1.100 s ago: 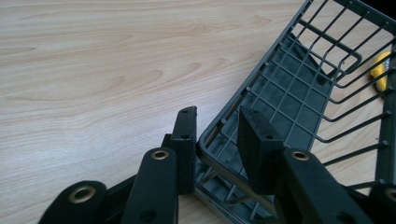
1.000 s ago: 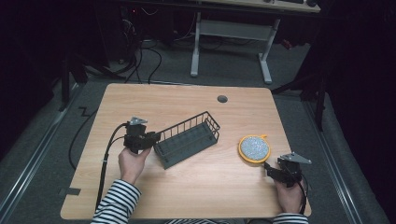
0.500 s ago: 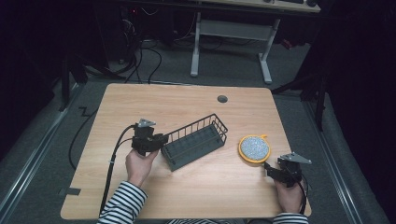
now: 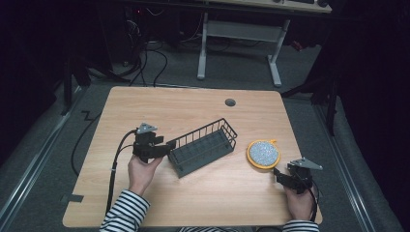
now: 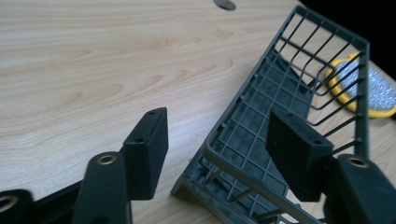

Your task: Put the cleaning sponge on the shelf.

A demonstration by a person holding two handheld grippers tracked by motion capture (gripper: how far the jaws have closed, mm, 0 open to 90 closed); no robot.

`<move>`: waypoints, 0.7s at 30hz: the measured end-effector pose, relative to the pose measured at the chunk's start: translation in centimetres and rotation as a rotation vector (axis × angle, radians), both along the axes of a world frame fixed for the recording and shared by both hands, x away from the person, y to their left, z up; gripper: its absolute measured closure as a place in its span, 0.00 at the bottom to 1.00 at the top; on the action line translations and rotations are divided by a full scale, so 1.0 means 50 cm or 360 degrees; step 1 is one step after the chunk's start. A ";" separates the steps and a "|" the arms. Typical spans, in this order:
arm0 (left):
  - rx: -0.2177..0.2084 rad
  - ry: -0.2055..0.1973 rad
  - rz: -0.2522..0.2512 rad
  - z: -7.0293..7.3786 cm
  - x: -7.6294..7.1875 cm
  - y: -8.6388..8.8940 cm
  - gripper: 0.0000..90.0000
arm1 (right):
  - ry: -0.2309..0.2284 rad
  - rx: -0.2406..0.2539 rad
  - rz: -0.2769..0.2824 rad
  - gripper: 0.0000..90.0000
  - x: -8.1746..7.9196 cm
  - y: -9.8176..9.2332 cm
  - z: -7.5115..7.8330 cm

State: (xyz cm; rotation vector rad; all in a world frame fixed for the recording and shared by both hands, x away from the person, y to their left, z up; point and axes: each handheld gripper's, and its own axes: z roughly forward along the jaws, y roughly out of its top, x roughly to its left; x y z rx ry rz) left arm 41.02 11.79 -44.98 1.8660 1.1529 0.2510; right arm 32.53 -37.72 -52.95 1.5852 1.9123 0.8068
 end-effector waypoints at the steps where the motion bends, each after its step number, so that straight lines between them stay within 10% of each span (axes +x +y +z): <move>1: -0.0027 -0.0015 0.0002 0.008 -0.004 0.011 0.42 | -0.0001 0.0001 -0.0003 0.40 0.000 0.000 0.000; 12: -0.0039 -0.0113 0.0148 0.010 -0.052 0.108 0.39 | 0.0003 0.0010 -0.0017 0.40 0.000 0.000 0.000; 21: 0.0029 -0.0071 0.0267 -0.036 -0.067 0.158 0.38 | 0.0002 0.0010 -0.0012 0.40 0.000 -0.001 0.000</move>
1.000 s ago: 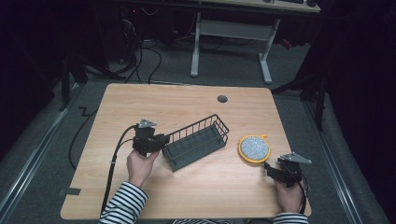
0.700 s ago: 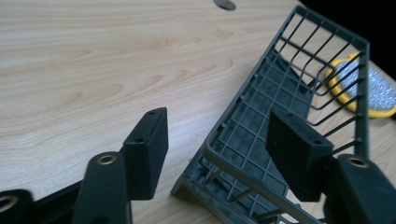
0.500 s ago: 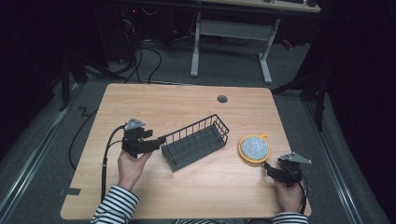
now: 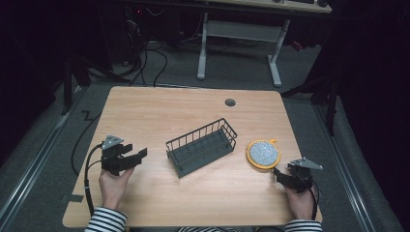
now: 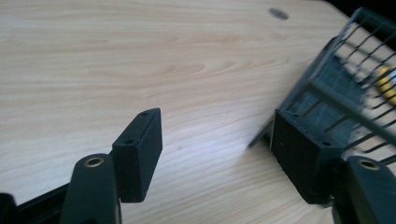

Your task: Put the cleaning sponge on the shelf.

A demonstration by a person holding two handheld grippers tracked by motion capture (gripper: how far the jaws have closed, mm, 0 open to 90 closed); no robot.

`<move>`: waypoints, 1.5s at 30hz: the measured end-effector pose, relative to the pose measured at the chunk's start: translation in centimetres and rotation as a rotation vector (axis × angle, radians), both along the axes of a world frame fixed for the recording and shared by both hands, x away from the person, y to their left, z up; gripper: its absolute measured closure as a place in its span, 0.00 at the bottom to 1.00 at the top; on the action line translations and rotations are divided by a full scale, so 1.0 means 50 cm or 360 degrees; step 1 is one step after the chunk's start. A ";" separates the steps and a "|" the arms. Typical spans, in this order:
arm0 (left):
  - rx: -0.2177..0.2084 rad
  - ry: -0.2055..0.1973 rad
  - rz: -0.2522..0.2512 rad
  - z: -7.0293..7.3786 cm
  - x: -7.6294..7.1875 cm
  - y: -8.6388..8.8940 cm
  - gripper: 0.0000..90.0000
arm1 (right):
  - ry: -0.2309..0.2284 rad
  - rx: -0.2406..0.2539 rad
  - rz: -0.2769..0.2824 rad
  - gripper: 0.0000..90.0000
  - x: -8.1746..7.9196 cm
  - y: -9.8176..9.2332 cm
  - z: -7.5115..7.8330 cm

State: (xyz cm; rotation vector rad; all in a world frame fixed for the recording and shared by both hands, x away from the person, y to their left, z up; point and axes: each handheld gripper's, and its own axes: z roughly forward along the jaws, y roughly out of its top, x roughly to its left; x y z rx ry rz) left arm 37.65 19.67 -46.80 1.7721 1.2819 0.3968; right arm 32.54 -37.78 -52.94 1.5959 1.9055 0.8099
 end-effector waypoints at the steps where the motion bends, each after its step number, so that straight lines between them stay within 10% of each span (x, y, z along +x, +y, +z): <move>1: 0.0012 0.0005 0.0009 -0.008 -0.001 0.002 0.38 | 0.0000 0.0000 0.0000 0.40 0.000 0.000 0.000; 10: 0.0145 0.0087 0.0100 -0.090 -0.001 0.005 0.36 | 0.0057 0.0039 0.0001 0.48 -0.004 -0.001 0.011; 21: 0.0353 0.0097 0.0116 -0.119 0.002 -0.016 0.35 | 0.0003 0.0096 0.0031 0.40 0.020 0.006 0.072; 45: 0.0395 0.0047 0.0103 -0.137 -0.003 -0.024 0.33 | 0.0291 0.0224 0.0048 0.47 0.176 -0.003 0.066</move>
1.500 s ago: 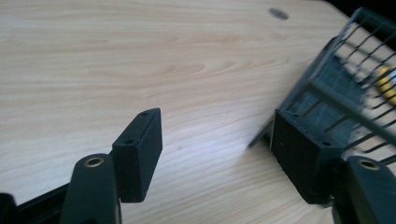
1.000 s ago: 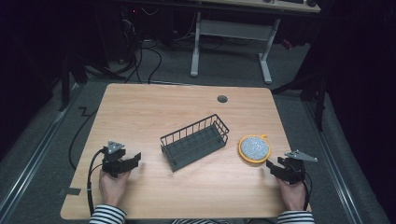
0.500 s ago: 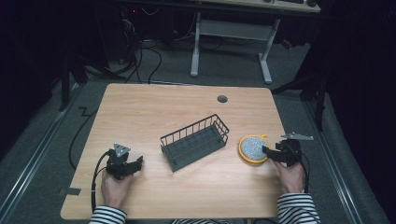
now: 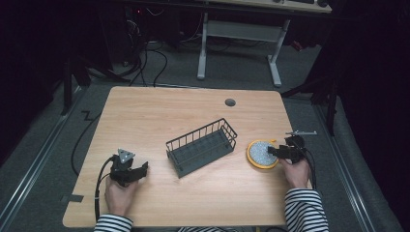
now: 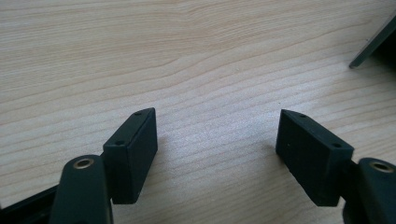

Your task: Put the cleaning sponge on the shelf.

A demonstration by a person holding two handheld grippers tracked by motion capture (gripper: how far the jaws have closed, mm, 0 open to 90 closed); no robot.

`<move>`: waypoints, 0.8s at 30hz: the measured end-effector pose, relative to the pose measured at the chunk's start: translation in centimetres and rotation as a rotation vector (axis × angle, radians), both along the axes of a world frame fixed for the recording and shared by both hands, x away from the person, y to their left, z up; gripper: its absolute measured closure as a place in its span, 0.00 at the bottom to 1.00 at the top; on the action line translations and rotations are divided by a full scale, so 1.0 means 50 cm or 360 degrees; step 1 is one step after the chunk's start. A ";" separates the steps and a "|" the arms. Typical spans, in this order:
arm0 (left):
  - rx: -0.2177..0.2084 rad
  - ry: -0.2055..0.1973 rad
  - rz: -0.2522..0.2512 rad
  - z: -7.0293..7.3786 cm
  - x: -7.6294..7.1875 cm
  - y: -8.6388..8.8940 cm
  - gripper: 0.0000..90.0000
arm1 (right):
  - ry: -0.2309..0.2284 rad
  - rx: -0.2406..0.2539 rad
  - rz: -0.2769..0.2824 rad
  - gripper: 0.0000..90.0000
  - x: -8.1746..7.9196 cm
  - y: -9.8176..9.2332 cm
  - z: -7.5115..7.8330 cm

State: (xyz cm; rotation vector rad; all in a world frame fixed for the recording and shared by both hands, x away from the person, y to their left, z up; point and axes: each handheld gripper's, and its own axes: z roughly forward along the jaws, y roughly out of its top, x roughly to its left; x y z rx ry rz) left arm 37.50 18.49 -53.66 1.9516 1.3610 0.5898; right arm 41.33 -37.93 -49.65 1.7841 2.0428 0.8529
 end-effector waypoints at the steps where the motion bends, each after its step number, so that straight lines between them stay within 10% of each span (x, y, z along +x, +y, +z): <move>1: 0.0000 0.0000 0.0000 0.000 0.000 0.000 0.33 | 0.0030 -0.0002 0.0030 0.53 0.004 0.002 0.000; 11: -0.0002 0.0003 -0.0004 0.000 0.001 0.000 0.33 | 0.0065 0.0000 0.0128 0.86 0.010 -0.002 -0.003; 24: -0.0001 0.0003 -0.0004 0.000 0.001 0.000 0.32 | -0.0005 0.0040 0.0219 0.93 0.000 0.006 0.012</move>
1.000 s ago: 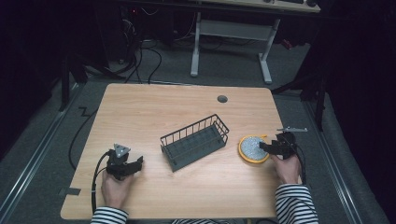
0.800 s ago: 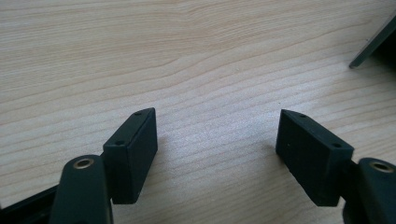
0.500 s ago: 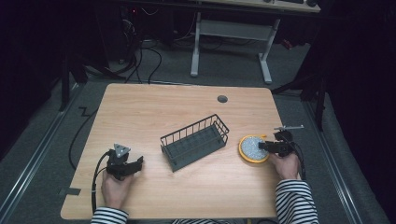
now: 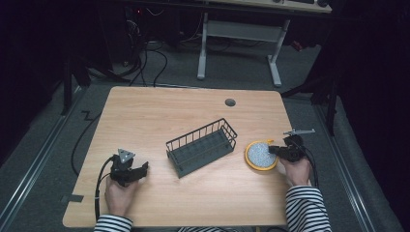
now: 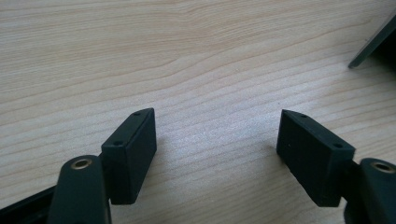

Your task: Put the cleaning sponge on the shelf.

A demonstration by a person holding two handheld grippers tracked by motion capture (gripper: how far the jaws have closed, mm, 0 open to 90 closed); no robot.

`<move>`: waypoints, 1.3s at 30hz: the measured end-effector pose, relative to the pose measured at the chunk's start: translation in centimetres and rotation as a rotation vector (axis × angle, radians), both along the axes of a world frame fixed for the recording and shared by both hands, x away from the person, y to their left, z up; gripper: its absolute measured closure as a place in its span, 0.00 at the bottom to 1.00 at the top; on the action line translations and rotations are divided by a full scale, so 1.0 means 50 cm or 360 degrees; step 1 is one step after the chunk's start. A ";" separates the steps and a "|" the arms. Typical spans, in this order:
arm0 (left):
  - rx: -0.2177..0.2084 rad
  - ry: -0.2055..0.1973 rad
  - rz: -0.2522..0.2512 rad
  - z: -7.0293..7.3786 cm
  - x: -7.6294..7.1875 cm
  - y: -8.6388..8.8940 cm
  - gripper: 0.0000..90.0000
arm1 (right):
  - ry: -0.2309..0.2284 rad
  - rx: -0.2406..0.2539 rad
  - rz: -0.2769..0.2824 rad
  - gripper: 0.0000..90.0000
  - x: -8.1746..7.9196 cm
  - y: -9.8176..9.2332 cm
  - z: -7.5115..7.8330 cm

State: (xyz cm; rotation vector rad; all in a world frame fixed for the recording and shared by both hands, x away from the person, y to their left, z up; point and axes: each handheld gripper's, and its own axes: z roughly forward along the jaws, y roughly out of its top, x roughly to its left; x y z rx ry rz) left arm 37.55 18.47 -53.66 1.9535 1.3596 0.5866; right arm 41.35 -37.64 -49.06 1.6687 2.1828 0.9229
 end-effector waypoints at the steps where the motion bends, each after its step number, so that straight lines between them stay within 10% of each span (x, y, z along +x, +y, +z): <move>1: 0.0000 0.0000 0.0000 0.000 0.000 0.000 0.32 | -0.0013 0.0003 0.0010 0.93 -0.001 0.000 0.002; 22: 0.0005 0.0001 0.0001 0.000 -0.001 -0.002 0.32 | -0.0327 0.0098 0.0133 0.93 -0.038 0.014 0.134; 39: 0.0008 0.0003 0.0000 0.000 -0.001 -0.004 0.31 | -0.0422 0.0141 0.0260 0.93 -0.022 0.068 0.197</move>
